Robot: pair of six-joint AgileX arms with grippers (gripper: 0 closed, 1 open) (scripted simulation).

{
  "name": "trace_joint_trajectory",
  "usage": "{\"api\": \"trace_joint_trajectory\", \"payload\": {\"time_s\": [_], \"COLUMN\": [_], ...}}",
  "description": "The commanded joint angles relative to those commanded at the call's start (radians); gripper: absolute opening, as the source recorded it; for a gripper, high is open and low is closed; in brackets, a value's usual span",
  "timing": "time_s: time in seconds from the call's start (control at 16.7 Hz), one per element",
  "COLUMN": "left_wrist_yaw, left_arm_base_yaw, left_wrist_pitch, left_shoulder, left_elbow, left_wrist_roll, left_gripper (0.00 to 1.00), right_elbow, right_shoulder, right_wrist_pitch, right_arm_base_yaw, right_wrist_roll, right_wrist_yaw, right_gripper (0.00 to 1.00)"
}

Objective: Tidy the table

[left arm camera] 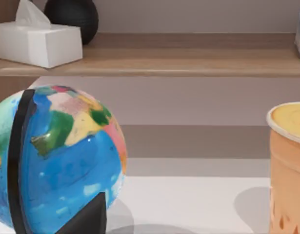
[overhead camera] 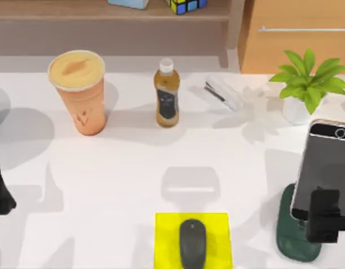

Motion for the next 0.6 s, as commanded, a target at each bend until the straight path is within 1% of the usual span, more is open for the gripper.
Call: {"api": "trace_joint_trajectory", "payload": {"time_s": [0.18,0.3,0.48,0.6], "left_wrist_yaw": [0.000,0.000,0.000,0.000], "left_arm_base_yaw": [0.000,0.000,0.000,0.000], "left_wrist_pitch": [0.000,0.000,0.000,0.000], "left_shoulder": [0.000,0.000,0.000,0.000], "left_elbow": [0.000,0.000,0.000,0.000], "left_wrist_roll": [0.000,0.000,0.000,0.000], "left_gripper": [1.00,1.00,1.00,1.00], "right_elbow": [-0.087,-0.139,-0.226,-0.299], "right_shoulder": [-0.191,-0.322,-0.510,-0.621], "right_wrist_pitch": [0.150,0.272,0.471,0.587], "right_arm_base_yaw": [-0.136,-0.256,-0.486,-0.653], "right_wrist_roll": [-0.252,-0.408,-0.602,-0.685], "right_wrist_yaw": [-0.156,-0.265,-0.431,-0.528], "right_gripper": [1.00,1.00,1.00,1.00]}}
